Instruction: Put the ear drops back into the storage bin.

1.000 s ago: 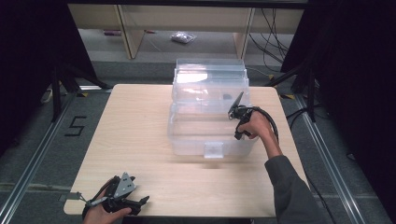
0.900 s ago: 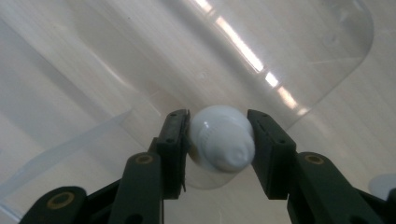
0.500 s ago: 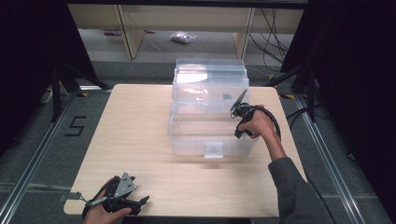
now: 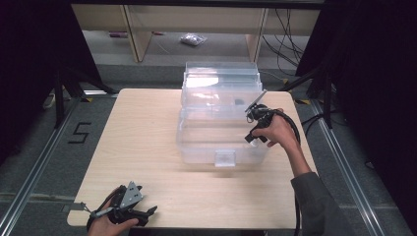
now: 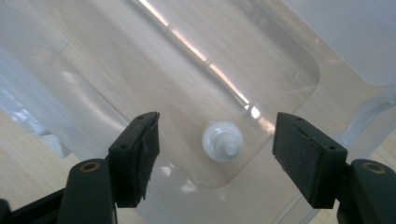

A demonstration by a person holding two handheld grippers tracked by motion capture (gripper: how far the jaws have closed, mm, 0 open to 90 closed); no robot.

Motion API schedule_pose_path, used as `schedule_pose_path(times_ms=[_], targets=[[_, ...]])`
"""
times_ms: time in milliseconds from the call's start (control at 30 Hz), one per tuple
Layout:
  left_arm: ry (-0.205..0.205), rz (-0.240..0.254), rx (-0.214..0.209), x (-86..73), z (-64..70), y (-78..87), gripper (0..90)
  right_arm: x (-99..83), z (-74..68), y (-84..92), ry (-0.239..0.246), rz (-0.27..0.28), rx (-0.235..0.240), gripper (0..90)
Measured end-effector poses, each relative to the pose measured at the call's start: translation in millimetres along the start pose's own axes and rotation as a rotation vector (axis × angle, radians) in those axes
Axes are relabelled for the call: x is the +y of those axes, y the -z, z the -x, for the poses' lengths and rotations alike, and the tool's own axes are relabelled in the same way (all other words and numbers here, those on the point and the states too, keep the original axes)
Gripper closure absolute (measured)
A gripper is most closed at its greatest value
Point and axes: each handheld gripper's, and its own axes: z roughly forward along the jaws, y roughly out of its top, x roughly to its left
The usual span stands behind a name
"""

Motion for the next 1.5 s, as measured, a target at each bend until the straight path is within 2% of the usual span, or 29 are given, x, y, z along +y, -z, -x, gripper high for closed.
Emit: schedule_pose_path(times_ms=[33,233,267,333,367,400,467,500,533,633,667,700,733,800,833,867,933,967,1000,1033,1067,1233,1267,1400,1433,1467,1500], targets=[[-0.016,-0.001,-0.009,0.3,-1.1,0.6,15.7,-0.1,-2.2,2.3,-0.012,0.002,0.004,31.2],[-0.011,0.004,-0.008,0.2,-0.6,0.9,15.7,-3.0,-8.0,10.7,-0.012,0.048,0.010,26.2],[0.002,-0.007,-0.007,0.3,0.0,1.5,15.7,-4.2,-10.5,12.9,-0.033,0.056,0.011,25.5],[0.000,0.002,-0.012,0.0,-0.4,0.4,15.7,-6.2,-12.4,14.2,-0.012,0.091,0.025,25.4],[-0.015,0.000,-0.005,0.3,-1.0,0.4,15.7,-6.9,-13.6,14.9,-0.008,0.094,0.028,25.3],[-0.012,0.004,-0.007,0.3,-0.5,1.0,15.7,-8.6,-16.1,16.5,-0.017,0.093,0.024,25.3],[0.001,0.005,-0.006,0.1,0.0,0.8,15.7,-10.6,-18.0,17.6,0.007,0.118,0.028,24.6],[0.003,0.005,-0.007,0.0,0.1,0.7,15.7,-12.0,-21.5,19.7,-0.030,0.105,0.036,24.5],[0.000,-0.007,-0.007,0.4,0.0,1.6,15.7,-12.8,-23.0,20.9,-0.022,0.113,0.034,24.4],[-0.011,0.004,-0.007,0.3,-0.5,0.9,15.7,-15.7,-27.5,24.8,-0.010,0.143,0.038,23.9],[-0.012,0.004,-0.007,0.3,-0.5,0.9,15.6,-16.4,-28.1,25.3,0.014,0.158,0.034,23.8],[-0.012,0.004,-0.007,0.3,-0.5,1.1,15.7,-17.3,-30.3,26.5,-0.001,0.146,0.038,23.5],[-0.013,0.005,-0.006,0.3,-0.5,1.2,15.6,-18.6,-31.5,26.5,0.014,0.169,0.033,23.3],[-0.011,0.006,-0.004,0.4,-0.5,1.2,15.7,-21.1,-36.7,29.3,-0.008,0.156,0.053,23.3],[-0.011,0.006,-0.005,0.3,-0.5,1.1,15.6,-21.8,-35.3,29.0,0.029,0.181,0.043,23.3],[-0.011,0.005,-0.005,0.3,-0.4,1.0,15.7,-23.1,-37.8,29.8,0.014,0.178,0.048,23.3],[-0.012,0.006,-0.005,0.4,-0.5,1.1,15.7,-25.2,-38.9,30.6,0.031,0.183,0.049,23.2],[-0.011,0.007,-0.004,0.4,-0.5,1.1,15.7,-26.7,-41.4,32.2,0.006,0.173,0.058,23.1],[0.002,0.006,-0.004,0.1,0.1,0.9,15.7,-27.5,-40.9,32.2,0.015,0.179,0.052,23.1],[-0.005,0.006,-0.003,0.2,-0.3,1.0,15.7,-28.4,-41.2,32.3,0.026,0.183,0.056,23.1],[-0.012,0.006,-0.004,0.3,-0.6,1.1,15.7,-29.5,-42.3,33.0,0.015,0.181,0.054,23.1],[-0.001,-0.007,-0.004,0.4,-0.2,1.7,15.7,-33.8,-43.9,32.8,0.043,0.209,0.055,23.1],[-0.005,0.004,-0.004,0.0,-0.2,1.0,15.7,-35.3,-45.6,33.6,0.028,0.202,0.058,23.1],[-0.011,-0.004,-0.002,0.6,-1.0,2.0,15.7,-41.1,-48.1,34.7,0.039,0.223,0.064,23.0],[-0.011,-0.003,-0.003,0.6,-0.9,2.1,15.7,-43.5,-50.1,35.1,0.021,0.221,0.071,22.7],[-0.010,-0.001,-0.009,0.6,-0.6,2.3,15.7,-44.5,-49.1,34.8,0.038,0.234,0.070,22.7],[-0.006,-0.005,-0.001,0.5,-0.5,1.7,15.7,-46.3,-50.6,35.2,0.022,0.227,0.073,22.7]])
